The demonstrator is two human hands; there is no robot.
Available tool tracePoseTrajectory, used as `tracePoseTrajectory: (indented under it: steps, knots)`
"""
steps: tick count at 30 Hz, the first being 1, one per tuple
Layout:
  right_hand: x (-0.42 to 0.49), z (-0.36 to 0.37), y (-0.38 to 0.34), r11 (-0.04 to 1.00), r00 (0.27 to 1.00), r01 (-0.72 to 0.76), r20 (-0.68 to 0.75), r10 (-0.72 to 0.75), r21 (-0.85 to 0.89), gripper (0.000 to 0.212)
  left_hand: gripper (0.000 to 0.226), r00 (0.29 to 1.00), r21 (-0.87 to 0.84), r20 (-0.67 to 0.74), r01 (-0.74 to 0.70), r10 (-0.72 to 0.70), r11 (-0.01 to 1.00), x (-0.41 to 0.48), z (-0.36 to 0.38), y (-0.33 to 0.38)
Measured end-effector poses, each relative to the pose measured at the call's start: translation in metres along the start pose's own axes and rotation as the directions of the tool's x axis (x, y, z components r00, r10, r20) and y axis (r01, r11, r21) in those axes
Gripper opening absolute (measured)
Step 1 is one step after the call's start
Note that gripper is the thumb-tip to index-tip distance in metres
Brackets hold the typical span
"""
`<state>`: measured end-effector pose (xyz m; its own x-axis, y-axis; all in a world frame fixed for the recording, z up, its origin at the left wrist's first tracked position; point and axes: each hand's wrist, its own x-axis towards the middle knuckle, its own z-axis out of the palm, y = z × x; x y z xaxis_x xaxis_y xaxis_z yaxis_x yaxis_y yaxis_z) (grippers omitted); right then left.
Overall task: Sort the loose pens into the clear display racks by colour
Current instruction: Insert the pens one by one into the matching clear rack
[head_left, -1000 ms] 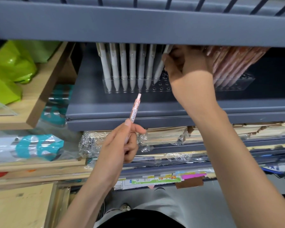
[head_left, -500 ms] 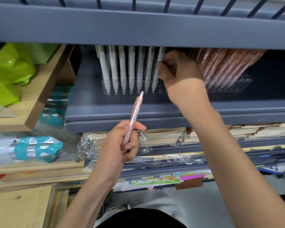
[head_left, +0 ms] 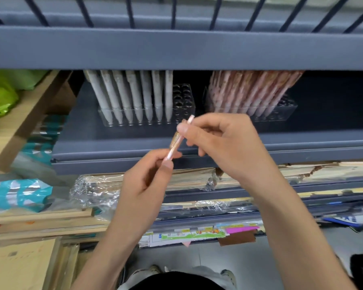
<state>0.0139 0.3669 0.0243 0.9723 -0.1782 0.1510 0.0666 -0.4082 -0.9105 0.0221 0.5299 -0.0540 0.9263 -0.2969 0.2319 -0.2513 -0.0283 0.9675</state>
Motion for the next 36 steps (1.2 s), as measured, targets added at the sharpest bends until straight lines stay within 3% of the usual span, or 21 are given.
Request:
tracePoseTrajectory:
  steps: [5, 11, 15, 19, 24, 28, 31, 34, 36]
  knots:
    - [-0.012, -0.046, 0.016, 0.981, 0.999, -0.030, 0.036, 0.024, 0.191, 0.007, 0.019, 0.971, 0.314, 0.027, -0.233, 0.236, 0.920, 0.004, 0.044, 0.002]
    - [-0.019, -0.106, 0.042, 0.961, 1.000, -0.012, 0.002, 0.012, 0.276, 0.005, 0.020, 0.926, 0.403, 0.082, -0.369, 0.369, 0.838, 0.017, 0.101, 0.010]
    - [-0.013, -0.150, 0.061, 0.941, 0.989, 0.060, -0.148, -0.011, 0.332, 0.005, 0.020, 0.866, 0.654, 0.084, -0.421, 0.493, 0.629, 0.034, 0.126, 0.002]
    - [0.002, -0.186, 0.078, 0.948, 0.930, 0.196, -0.355, -0.098, 0.250, 0.010, 0.024, 0.799, 0.873, 0.032, -0.315, 0.600, 0.372, 0.049, 0.148, -0.014]
    - [0.031, -0.203, 0.093, 0.903, 0.841, 0.352, -0.507, -0.189, 0.246, 0.007, 0.023, 0.641, 0.937, 0.042, -0.291, 0.766, 0.192, 0.061, 0.156, -0.032]
    - [0.059, -0.202, 0.096, 0.944, 0.871, 0.274, -0.464, -0.163, 0.184, 0.012, 0.027, 0.570, 0.938, 0.089, -0.324, 0.817, 0.124, 0.064, 0.154, -0.038]
    - [0.076, -0.203, 0.097, 0.947, 0.877, 0.312, -0.358, -0.320, -0.080, 0.038, 0.030, 0.550, 0.946, 0.085, -0.306, 0.831, 0.105, 0.065, 0.155, -0.040]
    - [0.092, -0.202, 0.099, 0.898, 0.912, 0.292, -0.187, -0.365, -0.328, 0.029, 0.031, 0.547, 0.953, 0.079, -0.287, 0.833, 0.098, 0.064, 0.155, -0.041]
    - [0.102, -0.201, 0.099, 0.864, 0.929, 0.289, -0.098, -0.357, -0.413, 0.035, 0.031, 0.537, 0.956, 0.075, -0.277, 0.840, 0.092, 0.065, 0.156, -0.041]
